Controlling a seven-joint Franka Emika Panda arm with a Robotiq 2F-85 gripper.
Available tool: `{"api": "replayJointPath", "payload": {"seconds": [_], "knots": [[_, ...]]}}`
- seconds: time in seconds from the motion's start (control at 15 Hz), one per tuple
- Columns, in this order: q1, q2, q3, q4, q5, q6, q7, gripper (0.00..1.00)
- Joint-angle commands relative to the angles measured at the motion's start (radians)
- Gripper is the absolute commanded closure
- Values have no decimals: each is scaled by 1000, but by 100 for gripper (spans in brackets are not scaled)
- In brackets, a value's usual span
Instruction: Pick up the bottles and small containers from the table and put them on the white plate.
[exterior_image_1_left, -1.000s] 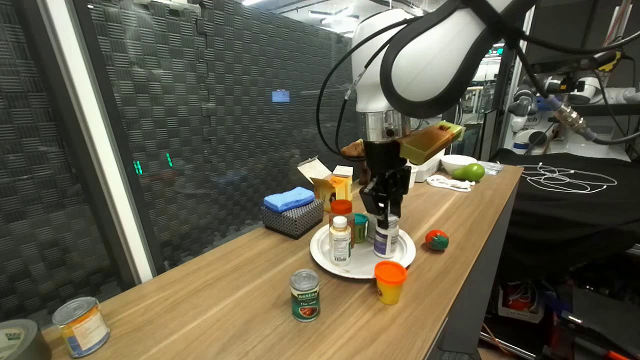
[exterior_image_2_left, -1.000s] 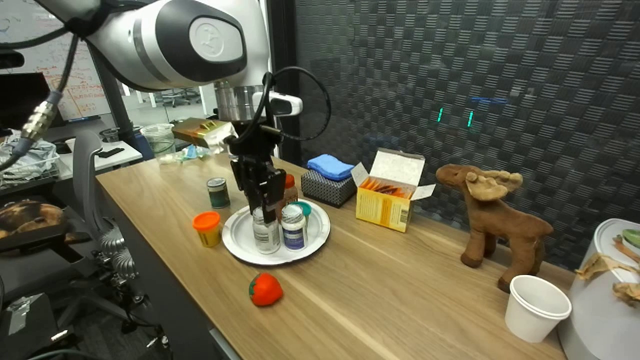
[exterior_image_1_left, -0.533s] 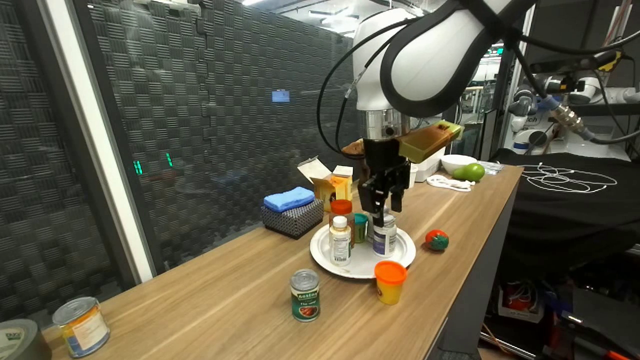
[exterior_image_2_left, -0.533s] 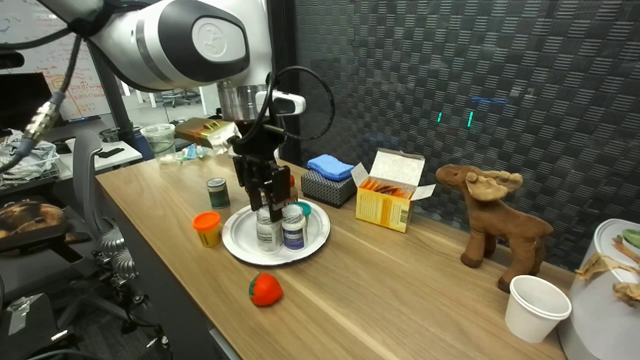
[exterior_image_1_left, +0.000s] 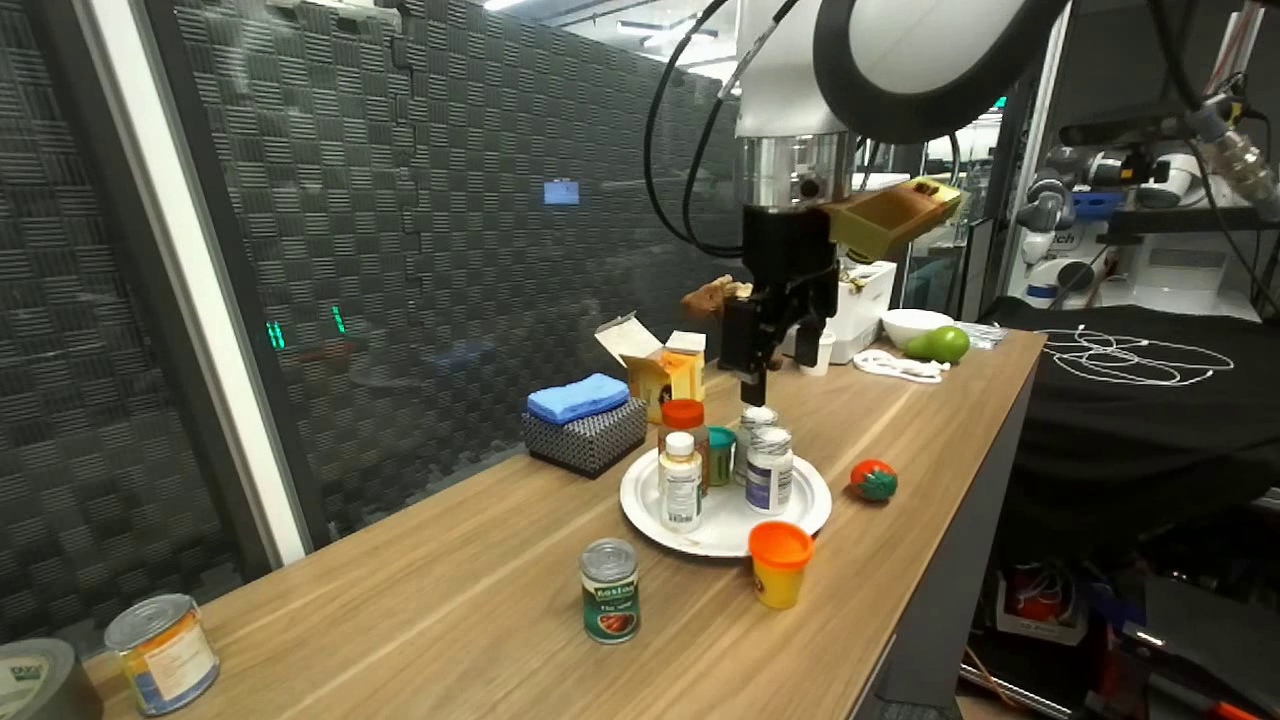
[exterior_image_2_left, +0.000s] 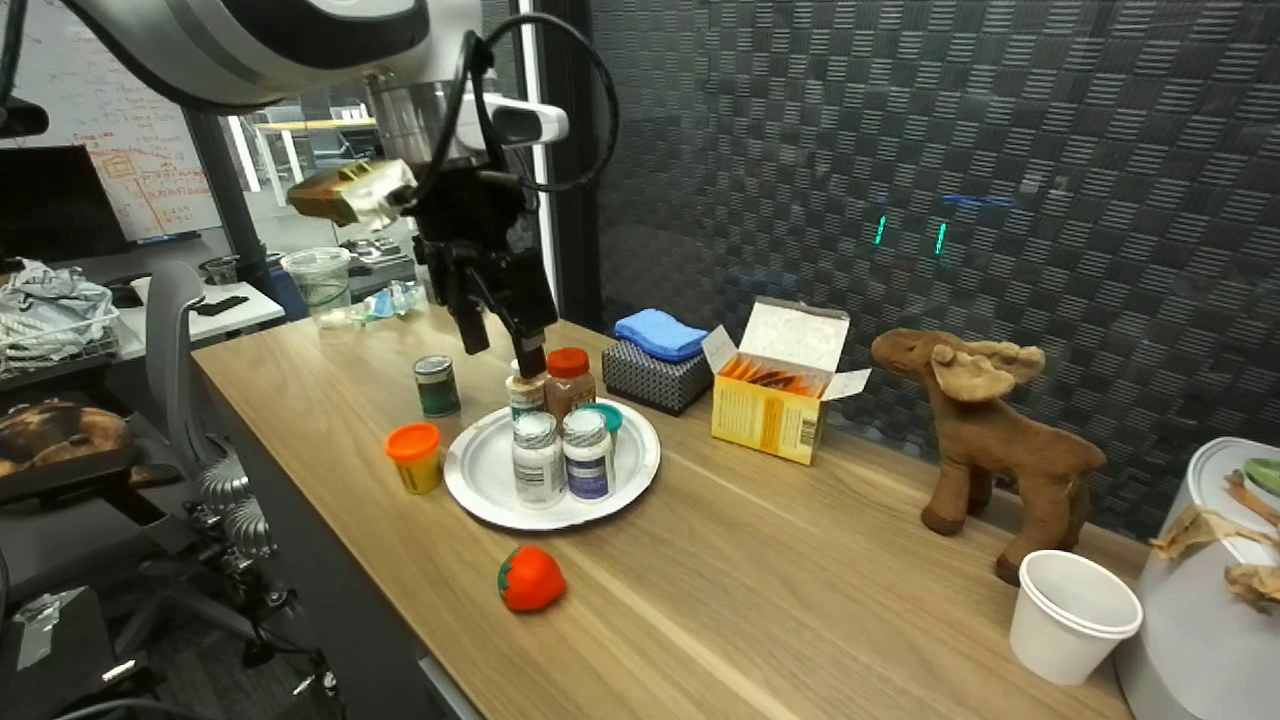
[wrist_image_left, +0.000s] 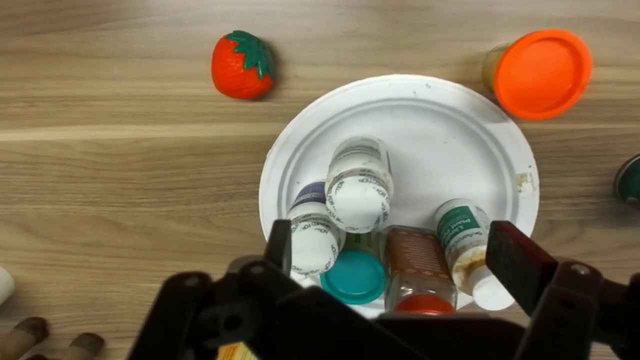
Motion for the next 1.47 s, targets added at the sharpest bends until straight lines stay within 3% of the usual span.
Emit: {"api": "replayJointPath", "payload": {"seconds": [0.0, 0.4, 1.2, 1.4], "knots": [[26, -127, 51, -98, -7, -8, 38, 0], [45, -135, 140, -143, -57, 40, 113, 0], [52, 23, 122, -116, 2, 66, 4, 0], [55, 57, 114, -106, 65, 93, -82, 0]]}}
